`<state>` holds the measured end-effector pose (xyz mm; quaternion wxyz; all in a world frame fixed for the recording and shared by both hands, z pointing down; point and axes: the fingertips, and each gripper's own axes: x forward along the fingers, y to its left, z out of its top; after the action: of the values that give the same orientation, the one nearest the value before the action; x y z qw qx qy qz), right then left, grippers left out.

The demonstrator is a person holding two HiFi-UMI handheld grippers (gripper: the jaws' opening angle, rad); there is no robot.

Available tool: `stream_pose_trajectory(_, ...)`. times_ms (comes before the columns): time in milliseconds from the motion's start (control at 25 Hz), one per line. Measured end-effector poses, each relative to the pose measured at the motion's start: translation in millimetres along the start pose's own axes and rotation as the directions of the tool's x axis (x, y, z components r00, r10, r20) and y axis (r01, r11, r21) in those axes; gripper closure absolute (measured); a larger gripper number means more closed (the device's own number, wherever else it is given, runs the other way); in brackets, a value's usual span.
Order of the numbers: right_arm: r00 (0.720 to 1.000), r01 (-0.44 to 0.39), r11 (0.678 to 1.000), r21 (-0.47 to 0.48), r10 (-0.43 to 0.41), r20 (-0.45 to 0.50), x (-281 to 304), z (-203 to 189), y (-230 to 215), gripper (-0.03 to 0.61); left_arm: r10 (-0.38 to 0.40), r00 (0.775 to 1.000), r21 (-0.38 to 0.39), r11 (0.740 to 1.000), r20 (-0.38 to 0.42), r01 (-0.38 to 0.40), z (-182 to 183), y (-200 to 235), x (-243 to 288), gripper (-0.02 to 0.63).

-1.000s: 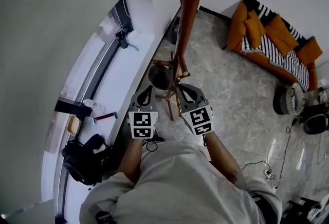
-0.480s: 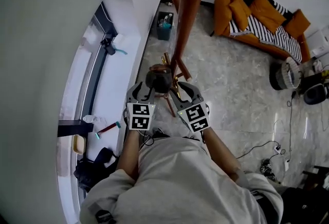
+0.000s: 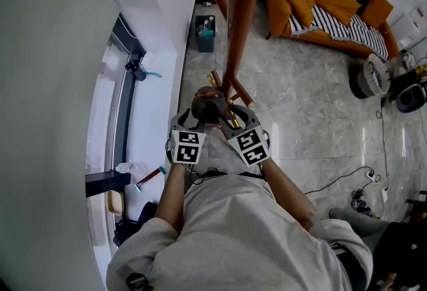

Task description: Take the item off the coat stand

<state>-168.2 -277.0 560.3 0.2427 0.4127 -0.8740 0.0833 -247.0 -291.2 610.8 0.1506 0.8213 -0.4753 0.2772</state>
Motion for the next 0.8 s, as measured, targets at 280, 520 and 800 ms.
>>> stream_pose_trajectory(280,1.0,-0.001,1.0,0.009,0.001,-0.03,15,-3,2,0.448,0.011,0.999,0.062,0.998,0.042,-0.014,9,1,1,0.521)
stream_pose_trajectory(520,1.0,0.008,1.0,-0.02,-0.009,-0.01,10,-1,3,0.523,0.046,0.996,0.075,0.996,0.07,-0.051,15,3,-8,0.577)
stream_pose_trajectory(800,0.999,0.001,0.999,-0.047,0.0,0.035,2,13,11,0.525,0.089,0.991,0.071,0.993,0.104,-0.097,25,6,-22,0.578)
